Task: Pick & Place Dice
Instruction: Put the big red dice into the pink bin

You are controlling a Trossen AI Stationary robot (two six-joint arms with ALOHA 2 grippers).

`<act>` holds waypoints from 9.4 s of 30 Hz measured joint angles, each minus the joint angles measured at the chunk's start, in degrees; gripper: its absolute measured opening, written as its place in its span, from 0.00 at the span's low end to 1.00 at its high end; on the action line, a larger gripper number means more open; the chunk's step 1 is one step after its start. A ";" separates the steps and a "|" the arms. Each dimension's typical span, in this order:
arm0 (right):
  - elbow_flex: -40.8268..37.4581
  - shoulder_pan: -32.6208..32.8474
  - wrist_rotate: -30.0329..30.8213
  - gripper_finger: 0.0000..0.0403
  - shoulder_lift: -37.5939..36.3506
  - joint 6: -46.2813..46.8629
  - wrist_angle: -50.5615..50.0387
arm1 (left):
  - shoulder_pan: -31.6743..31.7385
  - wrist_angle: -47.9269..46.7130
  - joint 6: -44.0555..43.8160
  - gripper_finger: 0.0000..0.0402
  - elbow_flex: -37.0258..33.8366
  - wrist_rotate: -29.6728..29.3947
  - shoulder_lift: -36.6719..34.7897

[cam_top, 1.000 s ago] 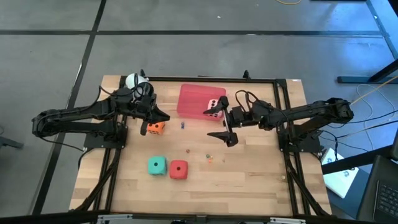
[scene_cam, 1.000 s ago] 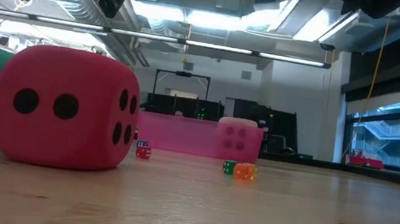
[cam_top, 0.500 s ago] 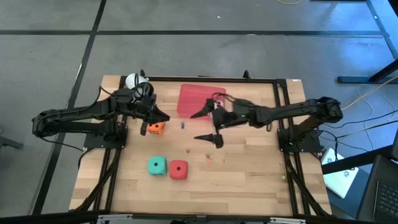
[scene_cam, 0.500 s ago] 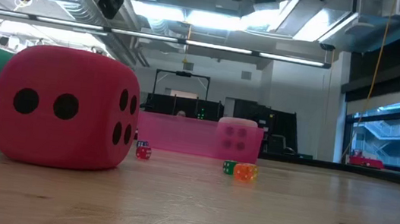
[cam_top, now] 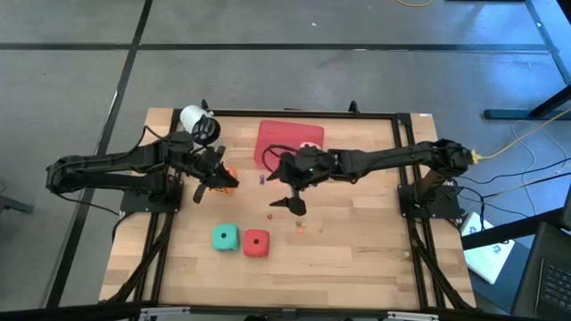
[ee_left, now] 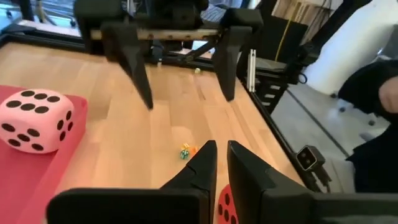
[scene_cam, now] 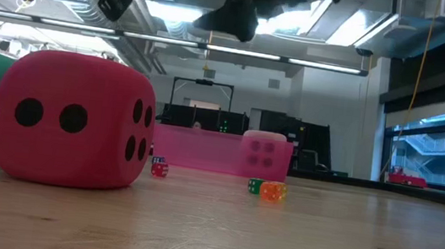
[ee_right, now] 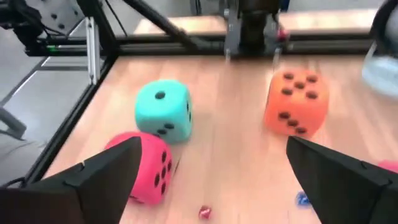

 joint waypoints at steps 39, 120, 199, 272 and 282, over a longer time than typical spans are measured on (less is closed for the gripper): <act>15.46 15.65 13.62 0.99 23.80 9.19 -2.90 | -37.48 -5.15 -11.13 0.05 -0.01 -33.41 -3.25; 15.35 18.62 33.11 0.46 7.99 7.79 -18.03 | -42.09 -3.68 -13.15 0.05 -0.03 -37.79 1.24; 15.37 -23.26 -1.73 0.47 11.86 -10.69 -28.23 | -42.07 -4.14 -6.45 0.05 -0.03 -49.13 1.30; 15.35 -23.84 -0.63 0.91 14.58 -16.13 -27.11 | -42.07 -4.10 -7.93 0.05 -0.03 -49.76 3.16; 15.35 -23.10 2.46 0.91 14.58 -15.57 -26.70 | -42.08 -4.10 -7.91 0.05 -0.03 -49.74 3.16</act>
